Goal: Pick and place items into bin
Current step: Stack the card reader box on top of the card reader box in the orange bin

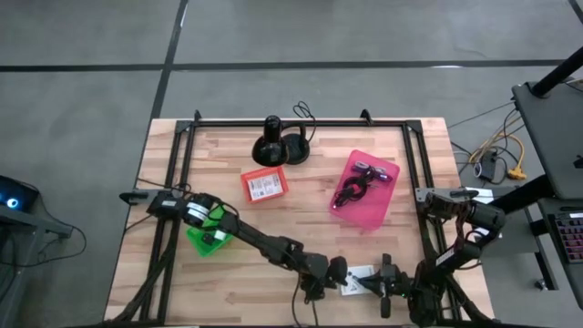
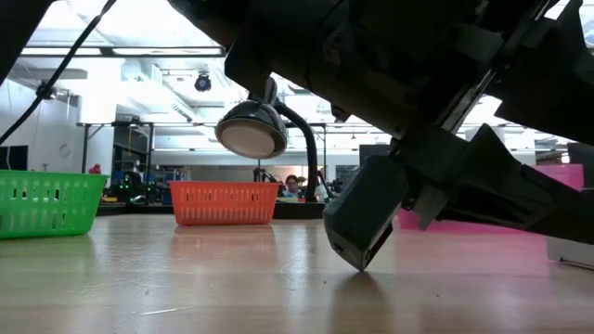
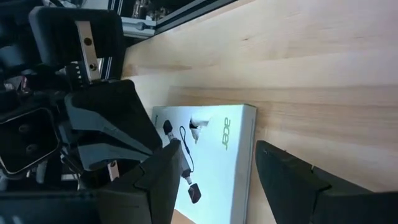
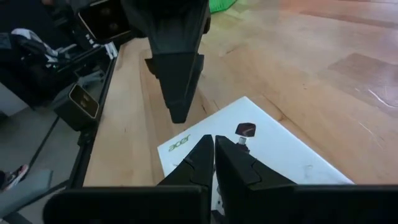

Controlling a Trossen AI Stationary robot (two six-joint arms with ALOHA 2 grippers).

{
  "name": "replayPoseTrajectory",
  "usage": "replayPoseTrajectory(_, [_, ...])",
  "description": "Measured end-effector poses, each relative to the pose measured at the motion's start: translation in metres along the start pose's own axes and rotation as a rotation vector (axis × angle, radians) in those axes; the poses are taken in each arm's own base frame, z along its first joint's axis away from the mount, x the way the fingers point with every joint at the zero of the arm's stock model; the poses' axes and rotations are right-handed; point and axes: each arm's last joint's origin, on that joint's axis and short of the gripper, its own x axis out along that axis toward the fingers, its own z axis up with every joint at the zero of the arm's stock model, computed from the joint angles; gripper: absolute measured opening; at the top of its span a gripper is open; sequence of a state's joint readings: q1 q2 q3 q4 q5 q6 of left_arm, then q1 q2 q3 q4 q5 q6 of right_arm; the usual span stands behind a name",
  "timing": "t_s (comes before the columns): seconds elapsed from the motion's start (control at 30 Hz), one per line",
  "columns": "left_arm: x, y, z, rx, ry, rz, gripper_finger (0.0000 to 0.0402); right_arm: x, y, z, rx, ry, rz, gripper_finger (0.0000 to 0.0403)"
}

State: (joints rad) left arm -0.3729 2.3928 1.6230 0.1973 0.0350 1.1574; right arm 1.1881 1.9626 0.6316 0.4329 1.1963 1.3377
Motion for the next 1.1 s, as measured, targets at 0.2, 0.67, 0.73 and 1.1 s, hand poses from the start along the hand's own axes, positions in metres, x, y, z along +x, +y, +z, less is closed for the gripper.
replayPoseTrajectory(0.2, [-0.001, 0.001, 0.0, -0.035, 0.014, 0.008, 0.0189, -0.006, 0.005, 0.009, -0.063, 0.03, 0.019, 0.0009])
replayPoseTrajectory(0.67, [-0.001, 0.001, 0.0, -0.051, 0.03, 0.012, 0.019, -0.02, -0.006, 0.016, -0.22, 0.236, -0.012, 0.0009])
replayPoseTrajectory(0.73, [0.0, 0.0, 0.0, -0.05, 0.03, 0.012, 0.019, -0.022, -0.008, 0.017, -0.223, 0.235, -0.023, 0.0009])
replayPoseTrajectory(1.1, [0.0, 0.001, 0.0, -0.052, 0.032, 0.014, 0.019, -0.039, 0.004, 0.047, -0.265, 0.245, 0.046, 0.0008])
